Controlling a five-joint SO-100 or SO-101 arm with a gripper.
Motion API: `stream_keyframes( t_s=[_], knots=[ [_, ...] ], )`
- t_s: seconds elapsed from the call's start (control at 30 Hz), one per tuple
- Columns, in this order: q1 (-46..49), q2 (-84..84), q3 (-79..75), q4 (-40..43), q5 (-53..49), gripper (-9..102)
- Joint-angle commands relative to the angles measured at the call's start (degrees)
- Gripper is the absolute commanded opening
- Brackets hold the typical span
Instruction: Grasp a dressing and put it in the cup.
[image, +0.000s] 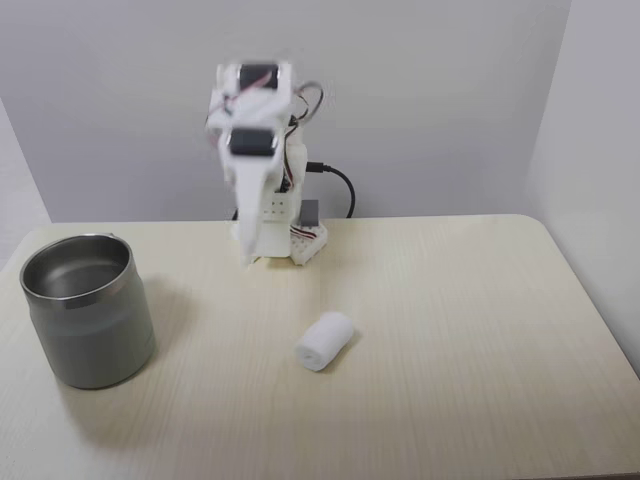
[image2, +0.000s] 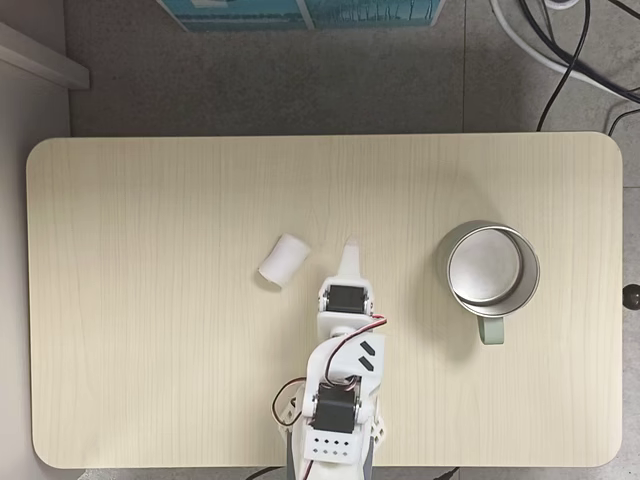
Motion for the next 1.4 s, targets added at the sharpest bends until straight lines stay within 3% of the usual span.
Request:
stream_keyframes(
  t_s=[0.0,0.2,0.5,0.57,0.83,1.17,1.37],
  knots=[
    [-4.92,8.17,13.97,5.89,-1.05,0],
    [-9.05,20.04,27.42,14.24,-4.83,3],
    [-17.93,39.11,42.54,35.60,-13.54,24],
    [-18.11,43.68,43.42,36.56,-14.59,27],
    [-18.81,47.99,37.53,30.94,-17.58,30],
    [-18.46,62.14,23.47,13.62,-21.97,30],
    [-18.72,71.28,20.65,9.05,-26.37,31]
  ],
)
